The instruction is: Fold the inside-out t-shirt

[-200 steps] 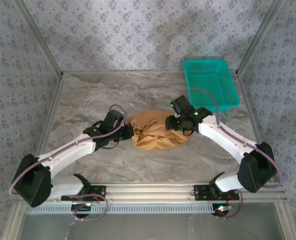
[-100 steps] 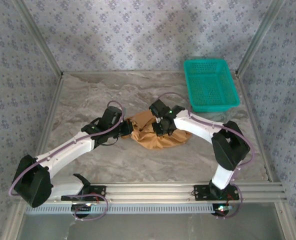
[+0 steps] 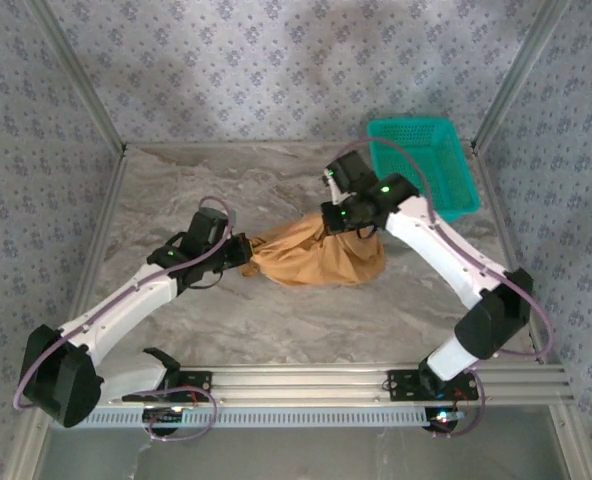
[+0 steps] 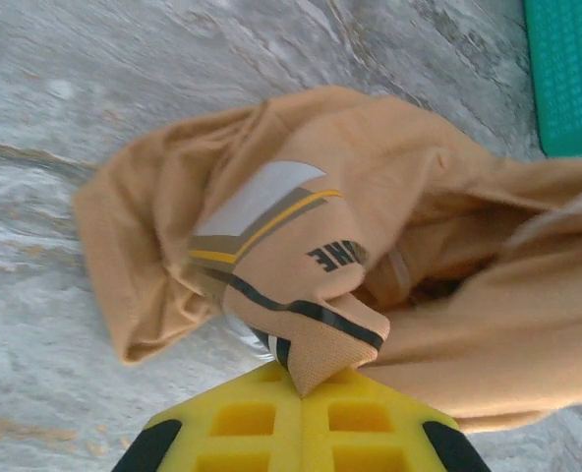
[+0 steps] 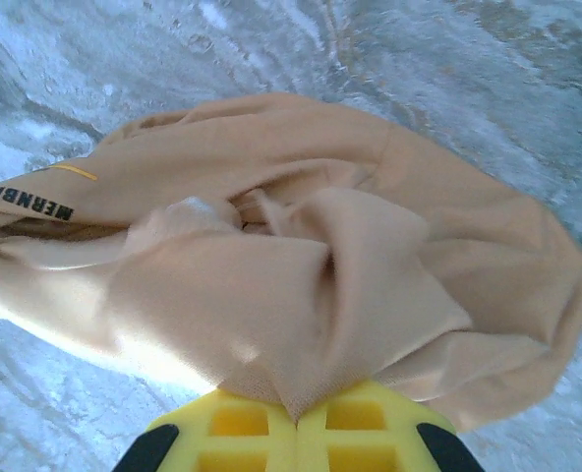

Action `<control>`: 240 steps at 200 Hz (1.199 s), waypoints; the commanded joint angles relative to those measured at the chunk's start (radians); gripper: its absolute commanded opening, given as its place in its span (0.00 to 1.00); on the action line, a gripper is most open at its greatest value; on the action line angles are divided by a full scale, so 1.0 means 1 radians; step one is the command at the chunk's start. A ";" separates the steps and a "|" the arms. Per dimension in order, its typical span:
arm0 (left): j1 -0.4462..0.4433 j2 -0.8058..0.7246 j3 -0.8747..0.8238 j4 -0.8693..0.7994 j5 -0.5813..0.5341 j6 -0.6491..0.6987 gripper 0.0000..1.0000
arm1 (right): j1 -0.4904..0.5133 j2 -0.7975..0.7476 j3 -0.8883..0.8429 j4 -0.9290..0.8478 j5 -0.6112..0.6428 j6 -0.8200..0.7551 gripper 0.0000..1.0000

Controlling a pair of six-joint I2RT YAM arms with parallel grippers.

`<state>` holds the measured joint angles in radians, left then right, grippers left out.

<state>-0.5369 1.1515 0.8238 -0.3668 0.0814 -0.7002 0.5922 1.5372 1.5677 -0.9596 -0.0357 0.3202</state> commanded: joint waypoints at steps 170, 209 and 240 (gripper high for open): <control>-0.005 0.114 0.133 -0.023 0.034 0.055 0.00 | -0.105 0.071 -0.312 0.213 -0.071 0.133 0.55; -0.006 0.069 0.127 -0.063 0.027 0.056 0.00 | -0.077 0.107 -0.328 0.375 -0.208 0.216 0.44; -0.006 0.006 0.100 -0.095 0.008 0.055 0.00 | -0.027 0.228 -0.219 0.363 -0.162 0.232 0.53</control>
<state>-0.5415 1.2270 0.9154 -0.4137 0.1146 -0.6628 0.5251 1.6695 1.2613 -0.6353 -0.1875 0.5106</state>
